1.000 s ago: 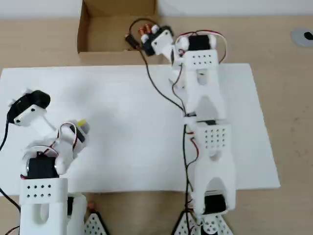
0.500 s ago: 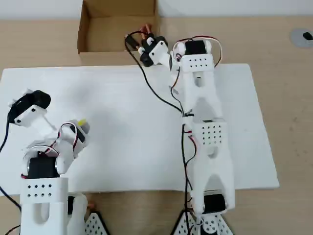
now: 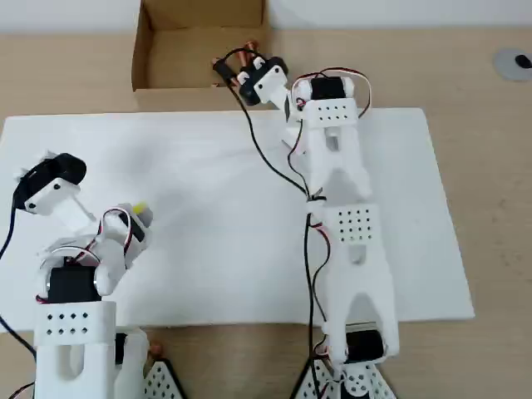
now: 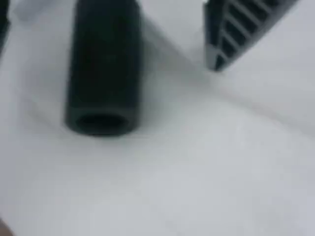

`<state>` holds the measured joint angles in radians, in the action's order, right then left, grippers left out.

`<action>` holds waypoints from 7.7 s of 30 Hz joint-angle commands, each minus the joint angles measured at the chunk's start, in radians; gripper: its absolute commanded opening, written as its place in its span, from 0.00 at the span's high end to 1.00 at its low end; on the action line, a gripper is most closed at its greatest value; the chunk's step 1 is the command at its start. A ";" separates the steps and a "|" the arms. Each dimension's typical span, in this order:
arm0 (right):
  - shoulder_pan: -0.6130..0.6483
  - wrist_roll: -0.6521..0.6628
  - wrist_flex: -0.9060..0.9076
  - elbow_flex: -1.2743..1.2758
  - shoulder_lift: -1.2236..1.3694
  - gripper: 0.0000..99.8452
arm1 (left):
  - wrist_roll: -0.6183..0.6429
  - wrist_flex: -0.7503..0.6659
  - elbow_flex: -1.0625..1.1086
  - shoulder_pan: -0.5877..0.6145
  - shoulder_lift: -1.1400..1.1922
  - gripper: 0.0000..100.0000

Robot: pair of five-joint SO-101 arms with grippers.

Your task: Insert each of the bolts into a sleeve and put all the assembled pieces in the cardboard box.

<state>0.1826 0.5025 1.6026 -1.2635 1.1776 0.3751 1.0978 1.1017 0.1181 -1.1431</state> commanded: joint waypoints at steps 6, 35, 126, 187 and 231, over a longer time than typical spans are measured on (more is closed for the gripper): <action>-0.073 -0.043 -0.040 -0.051 -0.007 0.95 | 0.003 -0.002 -0.005 0.005 -0.008 0.81; -0.004 -0.196 0.187 0.061 -0.506 0.95 | -0.318 0.025 -0.002 0.003 -0.007 0.82; 0.414 -0.634 -0.971 2.961 -2.954 0.99 | -0.459 0.242 0.404 -0.068 -0.682 0.86; 0.410 -0.632 -0.623 2.956 -3.031 0.99 | -0.463 0.193 0.479 -0.068 -0.680 0.86; 0.410 -0.632 -0.623 2.956 -3.031 0.99 | -0.463 0.193 0.479 -0.068 -0.680 0.86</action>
<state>0.5815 -0.1235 0.9782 1.6978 -1.8067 -0.0913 1.3080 1.5850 0.0629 -1.8167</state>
